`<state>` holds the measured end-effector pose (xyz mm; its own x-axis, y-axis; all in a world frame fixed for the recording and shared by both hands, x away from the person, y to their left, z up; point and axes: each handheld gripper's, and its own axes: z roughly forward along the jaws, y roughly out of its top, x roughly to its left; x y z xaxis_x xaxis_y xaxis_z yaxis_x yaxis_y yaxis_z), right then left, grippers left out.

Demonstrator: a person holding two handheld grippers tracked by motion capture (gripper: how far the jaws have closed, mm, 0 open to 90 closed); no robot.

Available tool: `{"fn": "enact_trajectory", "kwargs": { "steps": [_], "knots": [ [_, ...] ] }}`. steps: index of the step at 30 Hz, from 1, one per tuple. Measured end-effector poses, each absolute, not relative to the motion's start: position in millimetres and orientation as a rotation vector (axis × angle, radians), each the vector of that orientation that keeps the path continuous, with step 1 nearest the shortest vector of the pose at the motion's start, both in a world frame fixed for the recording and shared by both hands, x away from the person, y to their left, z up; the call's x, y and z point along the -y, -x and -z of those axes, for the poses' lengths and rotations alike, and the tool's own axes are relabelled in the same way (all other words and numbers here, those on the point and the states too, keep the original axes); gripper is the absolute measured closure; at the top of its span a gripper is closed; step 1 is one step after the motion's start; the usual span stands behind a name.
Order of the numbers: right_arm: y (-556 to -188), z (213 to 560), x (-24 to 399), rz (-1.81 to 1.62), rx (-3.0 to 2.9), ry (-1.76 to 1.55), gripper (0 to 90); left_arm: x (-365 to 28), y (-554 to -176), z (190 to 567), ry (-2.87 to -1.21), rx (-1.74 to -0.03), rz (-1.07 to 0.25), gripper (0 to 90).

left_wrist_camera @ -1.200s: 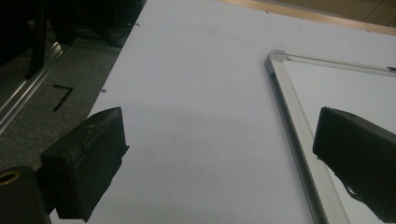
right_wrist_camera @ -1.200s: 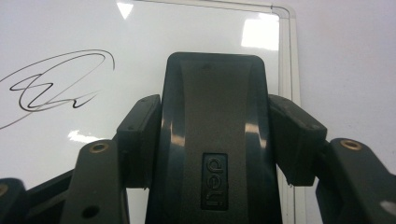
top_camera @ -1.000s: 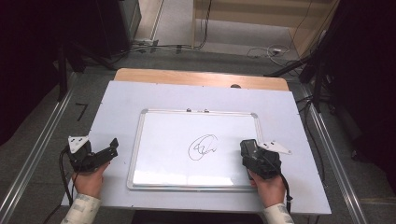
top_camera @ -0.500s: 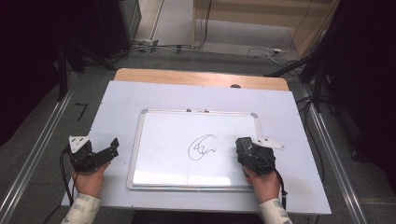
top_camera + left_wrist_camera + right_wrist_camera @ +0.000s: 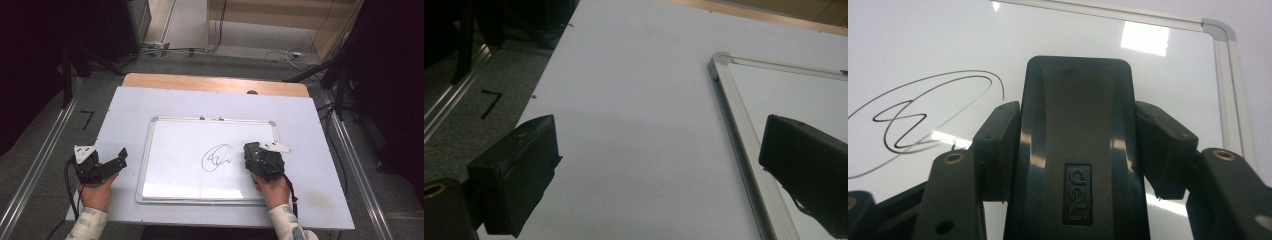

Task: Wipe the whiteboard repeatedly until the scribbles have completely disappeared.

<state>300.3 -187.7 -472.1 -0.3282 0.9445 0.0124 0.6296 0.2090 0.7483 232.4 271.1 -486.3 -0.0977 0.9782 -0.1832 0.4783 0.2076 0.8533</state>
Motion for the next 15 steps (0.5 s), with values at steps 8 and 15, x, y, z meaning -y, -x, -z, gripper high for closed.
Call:
{"fn": "enact_trajectory", "kwargs": {
  "steps": [8,15],
  "knots": [
    [-309,472,176,-0.925,-2.053,-1.433,38.2,-271,-232,486,-1.375,-1.699,-0.803,3.2],
    [-317,477,168,-0.907,-2.058,-1.423,38.2,-271,-232,486,-1.375,-1.7,-0.803,3.2]
  ]
}}
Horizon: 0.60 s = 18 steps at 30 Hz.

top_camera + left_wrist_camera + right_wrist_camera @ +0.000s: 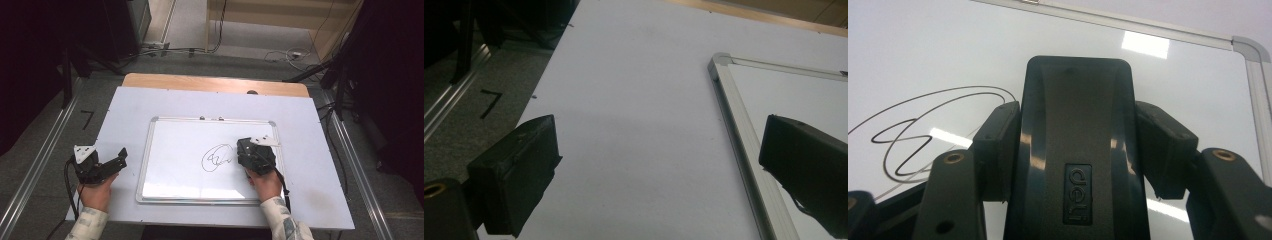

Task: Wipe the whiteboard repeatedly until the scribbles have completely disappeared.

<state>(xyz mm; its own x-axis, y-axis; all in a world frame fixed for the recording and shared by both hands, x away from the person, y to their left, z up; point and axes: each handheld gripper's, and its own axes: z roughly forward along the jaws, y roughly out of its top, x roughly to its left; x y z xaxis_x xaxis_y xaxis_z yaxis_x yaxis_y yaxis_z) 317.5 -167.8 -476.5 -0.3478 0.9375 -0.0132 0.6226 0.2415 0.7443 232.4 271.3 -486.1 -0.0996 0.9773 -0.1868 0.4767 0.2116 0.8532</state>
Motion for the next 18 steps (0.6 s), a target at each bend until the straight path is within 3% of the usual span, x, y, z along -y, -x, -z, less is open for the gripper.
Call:
{"fn": "enact_trajectory", "kwargs": {
  "steps": [18],
  "knots": [
    [-336,482,158,-0.879,-2.059,-1.431,38.2,-272,-232,486,-1.376,-1.7,-0.801,3.2]
  ]
}}
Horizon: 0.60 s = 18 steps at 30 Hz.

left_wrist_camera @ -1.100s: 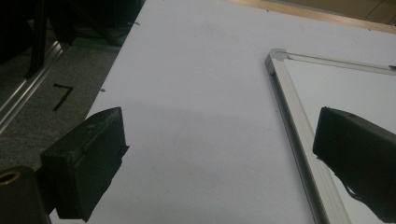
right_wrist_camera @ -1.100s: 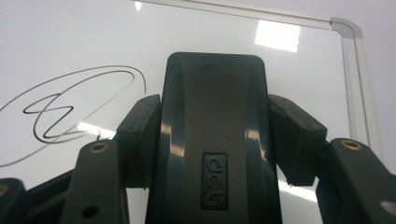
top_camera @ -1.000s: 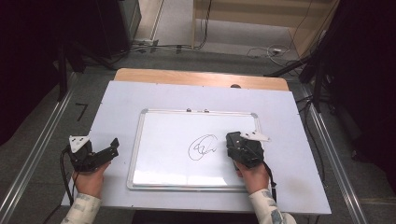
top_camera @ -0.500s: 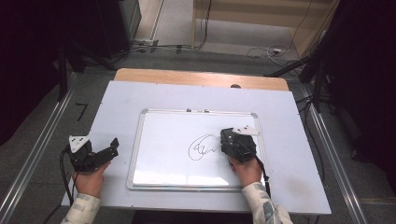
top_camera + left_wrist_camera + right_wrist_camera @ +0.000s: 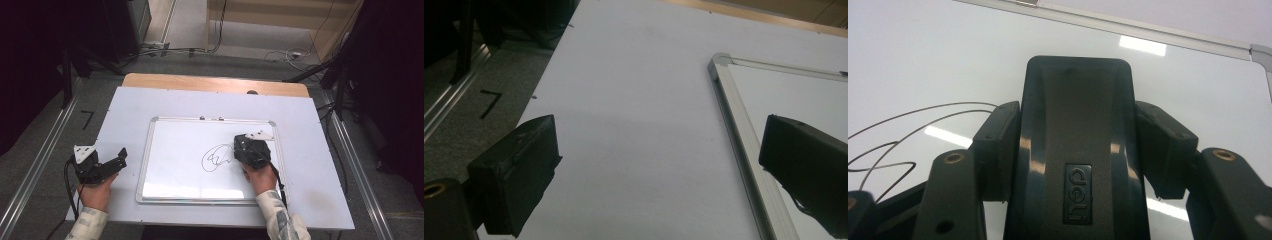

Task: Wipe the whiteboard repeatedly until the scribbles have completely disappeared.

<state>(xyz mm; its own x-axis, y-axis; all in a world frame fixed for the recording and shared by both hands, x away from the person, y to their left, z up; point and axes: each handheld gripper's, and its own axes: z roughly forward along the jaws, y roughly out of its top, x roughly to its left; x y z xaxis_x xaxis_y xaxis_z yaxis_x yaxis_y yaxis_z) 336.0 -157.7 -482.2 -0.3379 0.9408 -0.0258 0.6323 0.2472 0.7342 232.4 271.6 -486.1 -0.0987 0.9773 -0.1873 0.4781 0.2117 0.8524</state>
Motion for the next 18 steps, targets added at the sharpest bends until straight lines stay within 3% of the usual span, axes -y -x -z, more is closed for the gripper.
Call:
{"fn": "enact_trajectory", "kwargs": {
  "steps": [18],
  "knots": [
    [-343.9,488.1,154.2,-0.862,-2.082,-1.461,38.1,-271.4,-232.5,485.9,-1.374,-1.697,-0.8,3.3]
  ]
}}
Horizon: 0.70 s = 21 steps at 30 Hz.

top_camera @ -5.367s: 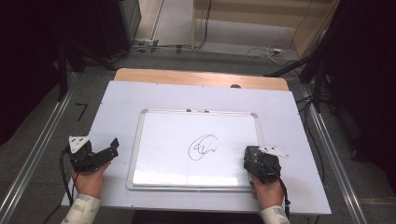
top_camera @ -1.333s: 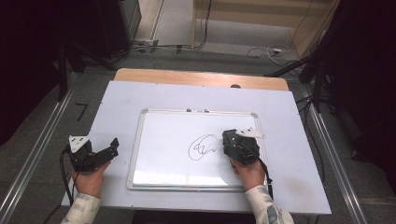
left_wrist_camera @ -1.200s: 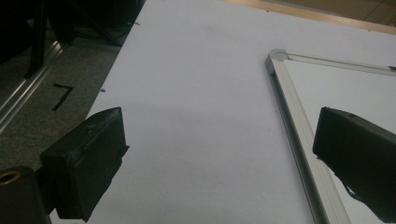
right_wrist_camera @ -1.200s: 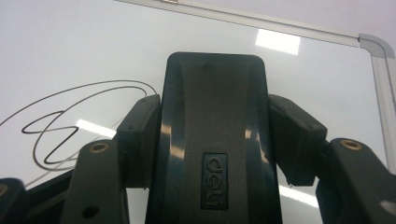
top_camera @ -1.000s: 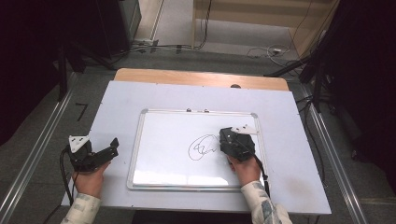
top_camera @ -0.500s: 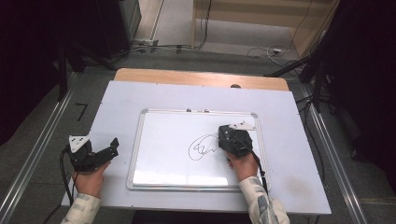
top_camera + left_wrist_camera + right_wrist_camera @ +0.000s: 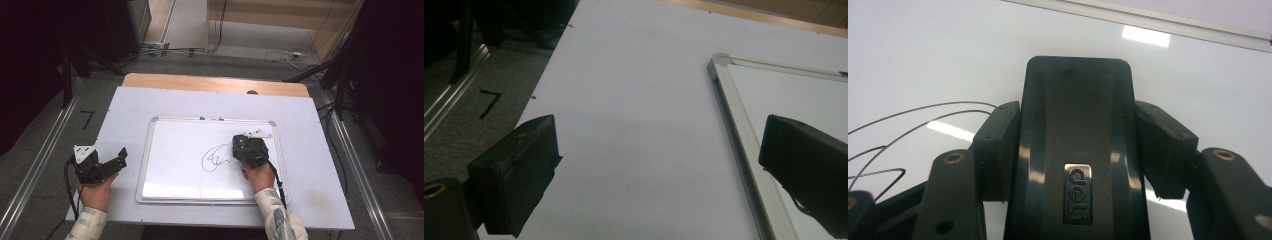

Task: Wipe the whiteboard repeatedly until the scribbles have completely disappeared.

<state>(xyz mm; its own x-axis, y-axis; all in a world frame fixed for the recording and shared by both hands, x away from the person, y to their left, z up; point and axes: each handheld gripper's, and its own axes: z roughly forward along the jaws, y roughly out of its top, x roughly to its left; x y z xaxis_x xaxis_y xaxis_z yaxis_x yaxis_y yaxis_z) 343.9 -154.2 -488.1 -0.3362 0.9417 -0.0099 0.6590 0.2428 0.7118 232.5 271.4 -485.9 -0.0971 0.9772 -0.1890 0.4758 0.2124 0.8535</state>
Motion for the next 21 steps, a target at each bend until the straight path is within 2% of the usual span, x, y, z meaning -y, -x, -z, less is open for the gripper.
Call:
{"fn": "enact_trajectory", "kwargs": {
  "steps": [21],
  "knots": [
    [-344.3,487.9,152.4,-0.84,-2.098,-1.445,38.8,-269.0,-233.5,486.0,-1.387,-1.691,-0.798,3.3]
  ]
}}
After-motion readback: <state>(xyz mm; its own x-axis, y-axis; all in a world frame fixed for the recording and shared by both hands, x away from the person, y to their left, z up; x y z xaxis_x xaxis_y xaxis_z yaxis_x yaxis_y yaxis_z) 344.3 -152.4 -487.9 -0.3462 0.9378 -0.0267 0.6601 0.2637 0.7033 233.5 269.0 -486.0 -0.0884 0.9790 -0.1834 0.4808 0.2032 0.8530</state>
